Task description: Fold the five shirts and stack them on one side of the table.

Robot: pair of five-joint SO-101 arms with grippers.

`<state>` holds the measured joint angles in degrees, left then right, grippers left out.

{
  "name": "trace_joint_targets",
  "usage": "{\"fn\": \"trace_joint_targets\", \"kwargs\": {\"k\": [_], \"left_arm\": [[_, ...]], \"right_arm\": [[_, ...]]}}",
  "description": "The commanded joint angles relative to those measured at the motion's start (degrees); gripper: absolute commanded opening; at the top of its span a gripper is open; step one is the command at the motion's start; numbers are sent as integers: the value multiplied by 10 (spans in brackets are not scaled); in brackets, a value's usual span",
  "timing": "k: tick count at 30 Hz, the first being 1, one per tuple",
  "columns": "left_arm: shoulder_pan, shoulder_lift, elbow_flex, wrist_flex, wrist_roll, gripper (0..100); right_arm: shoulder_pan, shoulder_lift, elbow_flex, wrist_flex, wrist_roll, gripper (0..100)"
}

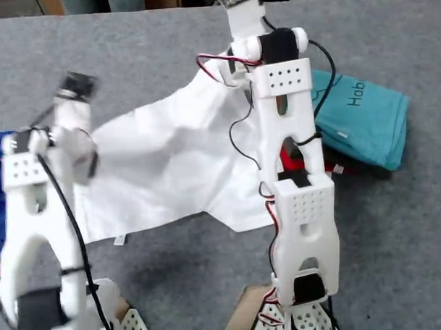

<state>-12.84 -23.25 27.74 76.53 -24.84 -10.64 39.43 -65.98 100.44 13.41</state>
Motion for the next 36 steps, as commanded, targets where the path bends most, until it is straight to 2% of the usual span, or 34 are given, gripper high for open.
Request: {"fn": "trace_joint_targets", "kwargs": {"k": [1,6,11,16,23,26,29,36], "left_arm": [[44,-113,123,-6,-20,29],[2,-222,292,-109,-23,29],[-41,-231,332,-107,-54,29],[-64,-231,348,-112,-75,29],[-91,-231,349,-79,-75,29],[-77,-234,351,-29,-121,29],[-53,-237,370,-15,-156,29],[-91,-232,364,-53,-116,44]], "right_arm": [[14,-102,180,10,33,13],[33,-285,485,-40,81,13],[78,-445,728,-103,122,13],[121,-538,886,-151,151,13],[197,-569,953,-171,161,13],[223,-569,966,-160,204,13],[224,-569,996,-170,208,13],[168,-569,1018,-184,210,15]]}}
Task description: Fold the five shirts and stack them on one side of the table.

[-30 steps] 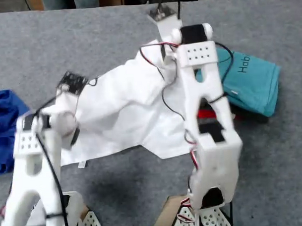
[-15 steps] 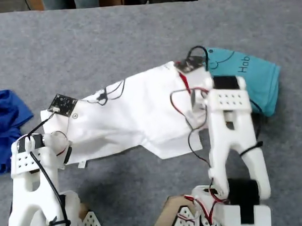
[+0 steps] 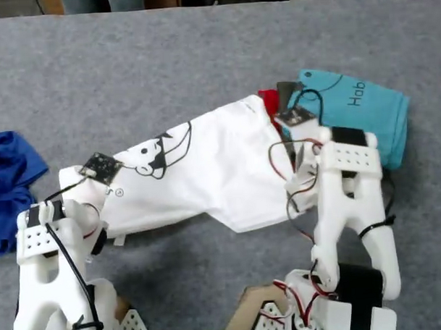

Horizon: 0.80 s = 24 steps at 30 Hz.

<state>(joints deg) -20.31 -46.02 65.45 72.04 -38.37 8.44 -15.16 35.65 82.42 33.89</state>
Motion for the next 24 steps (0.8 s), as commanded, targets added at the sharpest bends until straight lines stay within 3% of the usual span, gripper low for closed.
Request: {"fn": "trace_joint_targets", "kwargs": {"k": [1,5,10,12,19,21,24], "left_arm": [[-24,-4,-20,-7,32,70],[-75,-10,-53,17,66,238],[-113,-10,-112,69,41,249],[-125,-11,-143,108,23,248],[-270,-5,-299,156,-25,245],[-262,-4,-342,157,32,245],[-176,0,-350,144,173,249]], "right_arm": [[-29,-23,-1,-4,4,16],[-37,-24,-2,-3,2,145],[-39,-24,-40,30,16,354],[-39,-24,-79,57,25,386],[-40,-19,-268,149,26,282],[-59,-18,-303,150,13,194],[-127,-6,-331,121,-32,9]]}}
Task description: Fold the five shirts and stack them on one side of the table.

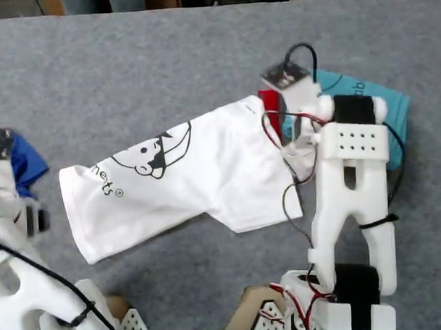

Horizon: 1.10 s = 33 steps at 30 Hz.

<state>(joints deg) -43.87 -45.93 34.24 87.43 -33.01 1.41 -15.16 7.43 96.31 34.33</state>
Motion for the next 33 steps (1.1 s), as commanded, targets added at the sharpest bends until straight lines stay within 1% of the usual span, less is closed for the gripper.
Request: {"fn": "trace_joint_targets", "kwargs": {"k": [1,2,4,6,8,10,12,17,20,22,23,27,30,32,33], "left_arm": [[94,7,-36,-19,159,248],[125,21,-36,-29,193,245],[178,68,-40,-55,262,245],[208,134,-49,-89,321,230],[210,214,-65,-127,366,159],[210,295,-98,-145,392,74],[210,374,-142,-151,406,26],[209,555,-251,-150,407,29],[198,640,-293,-139,416,29],[190,672,-311,-130,455,29],[184,684,-318,-135,463,29],[164,701,-331,-132,463,28],[138,701,-332,-132,462,28],[128,700,-334,-134,456,28],[124,700,-339,-132,441,28]], "right_arm": [[-84,6,-56,-33,-55,20],[-107,22,-64,-47,-71,37],[-144,71,-87,-83,-93,11],[-168,138,-120,-113,-112,14],[-177,218,-169,-142,-124,13],[-178,301,-233,-171,-135,13],[-174,381,-305,-195,-132,14],[-146,579,-520,-210,-130,14],[-124,698,-660,-207,-135,14],[-115,767,-749,-189,-135,14],[-112,796,-798,-173,-135,14],[-98,887,-967,-120,-135,14],[-85,950,-1033,-126,-132,14],[-81,964,-1035,-130,-132,14],[-81,960,-1034,-131,-132,14]]}}
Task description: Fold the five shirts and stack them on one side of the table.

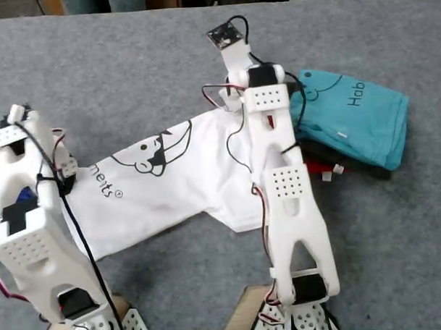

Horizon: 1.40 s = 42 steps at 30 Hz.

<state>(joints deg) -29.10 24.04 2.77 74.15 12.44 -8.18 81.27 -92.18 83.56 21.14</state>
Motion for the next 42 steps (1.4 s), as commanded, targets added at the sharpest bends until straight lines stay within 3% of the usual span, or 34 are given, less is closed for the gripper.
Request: {"fn": "trace_joint_targets", "kwargs": {"k": [1,8,13,18,23,30,36,42], "left_arm": [[-25,0,-29,1,-30,28],[-20,-35,-41,23,-96,28],[0,-164,-37,25,-122,29],[13,-284,-37,42,-133,29],[12,-344,-36,87,-134,29],[20,-404,80,58,-178,29],[23,-562,249,-60,-182,29],[23,-614,307,-73,-178,29]], "right_arm": [[16,-11,-38,-2,-2,14],[11,-95,-37,53,1,14],[0,-192,-32,183,-3,14],[-9,-342,22,179,8,14],[-50,-564,264,178,139,14],[-69,-849,704,175,399,18],[-68,-1033,978,166,505,178],[-68,-1127,1210,156,585,267]]}}
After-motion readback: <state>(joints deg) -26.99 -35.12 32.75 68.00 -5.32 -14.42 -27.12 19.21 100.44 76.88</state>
